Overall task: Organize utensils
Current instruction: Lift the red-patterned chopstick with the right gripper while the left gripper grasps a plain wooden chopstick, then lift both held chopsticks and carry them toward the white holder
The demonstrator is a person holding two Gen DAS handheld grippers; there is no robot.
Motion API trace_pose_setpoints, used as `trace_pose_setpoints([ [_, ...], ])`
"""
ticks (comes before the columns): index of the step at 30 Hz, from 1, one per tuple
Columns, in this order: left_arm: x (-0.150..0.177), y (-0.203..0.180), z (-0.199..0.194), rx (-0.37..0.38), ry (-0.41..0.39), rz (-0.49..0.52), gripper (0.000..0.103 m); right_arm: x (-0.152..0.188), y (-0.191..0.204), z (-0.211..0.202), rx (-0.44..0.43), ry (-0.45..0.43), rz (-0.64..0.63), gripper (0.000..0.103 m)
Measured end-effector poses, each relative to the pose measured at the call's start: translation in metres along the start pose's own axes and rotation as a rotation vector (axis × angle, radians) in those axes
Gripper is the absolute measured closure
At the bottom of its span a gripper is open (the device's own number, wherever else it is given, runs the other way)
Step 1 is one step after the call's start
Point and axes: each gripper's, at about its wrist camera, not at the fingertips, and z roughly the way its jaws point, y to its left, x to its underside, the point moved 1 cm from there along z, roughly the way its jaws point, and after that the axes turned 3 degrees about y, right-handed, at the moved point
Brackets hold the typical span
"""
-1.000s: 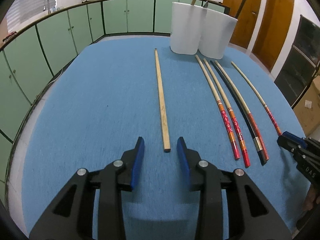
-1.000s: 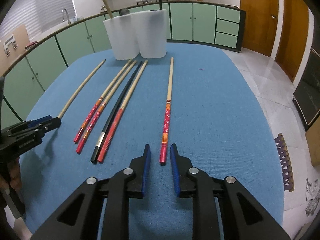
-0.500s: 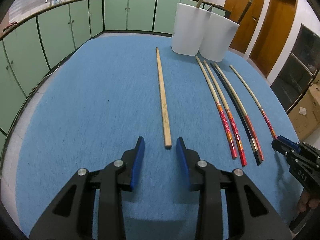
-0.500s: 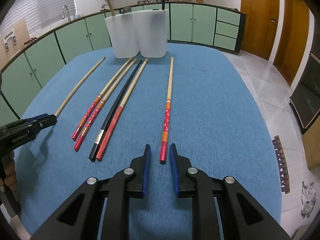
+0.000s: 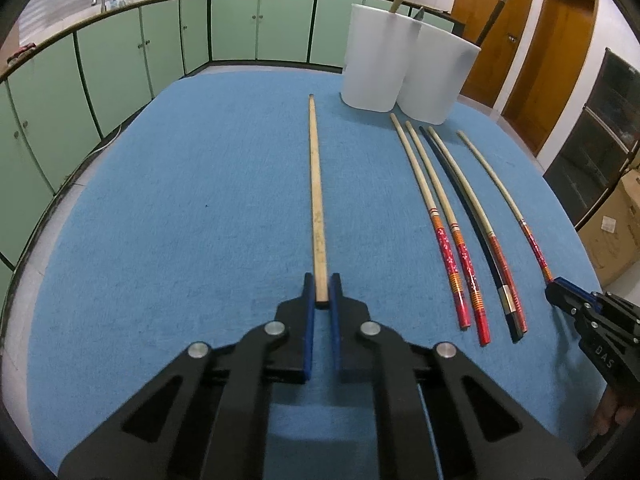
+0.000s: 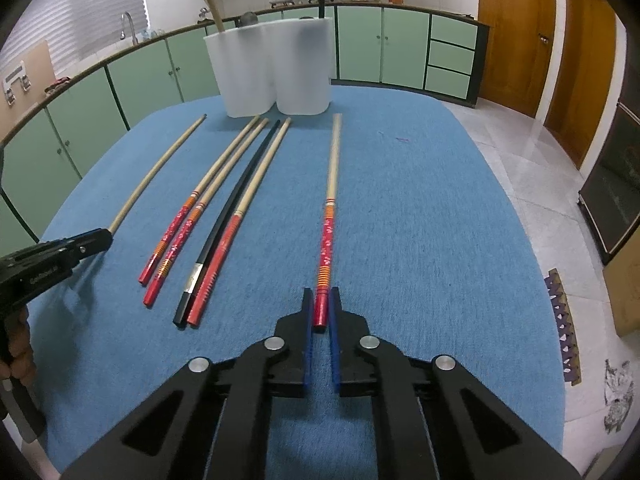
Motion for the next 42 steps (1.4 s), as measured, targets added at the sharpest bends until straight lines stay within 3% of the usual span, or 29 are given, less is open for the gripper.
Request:
trace_pose_setpoints([
  [8,-0.007,-0.003,-0.014,-0.025,-0.01,0.026,0.097,-0.006,-0.007,-0.012,-0.01,0.001,0.009,0.097],
  [16,-0.041,-0.009,-0.076,-0.043,-0.163,0.092,0.097,-0.037,-0.017,-0.059,0.0,-0.069,-0.021,0.097],
  [22,-0.06,-0.012,-0.104,-0.023,-0.253,0.104,0.097,-0.048,-0.025,-0.057,-0.038,0.004,-0.001,0.097],
  [27,-0.049,-0.013,-0.088,-0.013,-0.215,0.086,0.097,-0.03,-0.034,-0.013,0.016,0.075,0.063,0.097],
  [32,-0.036,-0.011,-0.073,-0.005,-0.177,0.064,0.097,-0.026,-0.037,0.004,0.01,0.046,0.08,0.096],
  [39,-0.025,-0.014,-0.063,0.007,-0.156,0.06,0.097,-0.003,-0.04,-0.002,-0.022,0.044,0.055,0.073],
  [42,-0.022,-0.014,-0.058,0.01,-0.147,0.056,0.097,0.005,-0.041,-0.006,-0.028,0.023,0.062,0.073],
])
